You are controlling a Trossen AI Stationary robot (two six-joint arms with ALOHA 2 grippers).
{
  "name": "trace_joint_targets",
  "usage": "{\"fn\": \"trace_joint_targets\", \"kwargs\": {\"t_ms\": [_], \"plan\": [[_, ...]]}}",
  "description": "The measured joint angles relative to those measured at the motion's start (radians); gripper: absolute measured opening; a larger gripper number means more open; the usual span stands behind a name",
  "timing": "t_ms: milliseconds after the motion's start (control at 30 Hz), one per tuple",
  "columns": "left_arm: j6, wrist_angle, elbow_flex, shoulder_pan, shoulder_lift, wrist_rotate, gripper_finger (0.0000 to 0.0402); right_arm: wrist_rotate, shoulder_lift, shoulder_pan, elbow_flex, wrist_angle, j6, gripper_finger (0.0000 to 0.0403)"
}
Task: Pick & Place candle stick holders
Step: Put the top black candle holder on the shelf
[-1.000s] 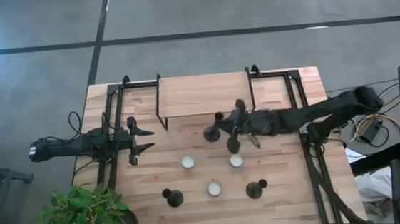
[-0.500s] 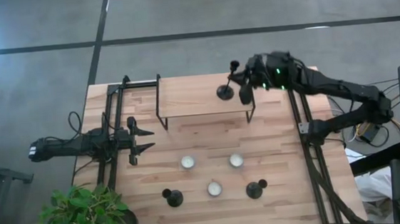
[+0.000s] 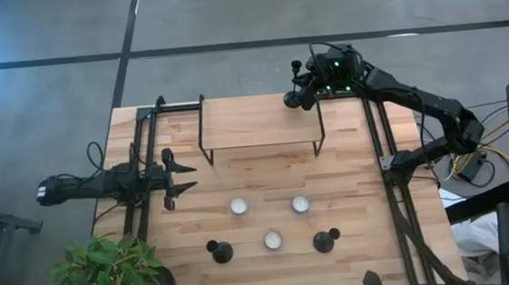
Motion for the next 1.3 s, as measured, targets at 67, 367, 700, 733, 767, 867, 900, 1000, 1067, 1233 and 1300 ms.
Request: {"fn": "trace_joint_targets", "kwargs": {"t_ms": [67, 367, 700, 733, 767, 867, 900, 1000, 1067, 1233, 1300], "plan": [[0.0, 0.0, 0.0, 0.0, 0.0, 0.0, 0.0202, -0.016, 0.01, -0.023, 0.0, 0.003, -0.021, 0.0008], [0.0, 0.0, 0.0, 0.0, 0.0, 0.0, 0.0202, -0.062, -0.053, -0.052, -0.074, 0.113, -0.101, 0.0008], [0.0, 0.0, 0.0, 0.0, 0.0, 0.0, 0.0202, -0.052, -0.215, -0.058, -0.323, 0.356, -0.065, 0.0008], [0.0, 0.0, 0.0, 0.0, 0.0, 0.0, 0.0202, -0.051, -0.215, -0.059, -0.323, 0.356, -0.058, 0.0008], [0.0, 0.0, 0.0, 0.0, 0.0, 0.0, 0.0202, -0.051, -0.213, -0.063, -0.323, 0.356, -0.052, 0.0008], [0.0, 0.0, 0.0, 0.0, 0.0, 0.0, 0.0202, -0.05, -0.185, -0.068, -0.303, 0.349, -0.05, 0.0008], [0.0, 0.0, 0.0, 0.0, 0.0, 0.0, 0.0202, -0.051, -0.172, -0.069, -0.293, 0.348, -0.051, 0.0008], [0.0, 0.0, 0.0, 0.0, 0.0, 0.0, 0.0202, -0.074, -0.121, -0.079, -0.251, 0.347, -0.051, 0.0008], [0.0, 0.0, 0.0, 0.0, 0.0, 0.0, 0.0202, -0.087, -0.085, -0.086, -0.221, 0.316, -0.052, 0.0008], [0.0, 0.0, 0.0, 0.0, 0.0, 0.0, 0.0202, -0.095, -0.041, -0.091, -0.186, 0.265, -0.065, 0.0008], [0.0, 0.0, 0.0, 0.0, 0.0, 0.0, 0.0202, -0.096, -0.044, -0.091, -0.188, 0.267, -0.067, 0.0008]]}}
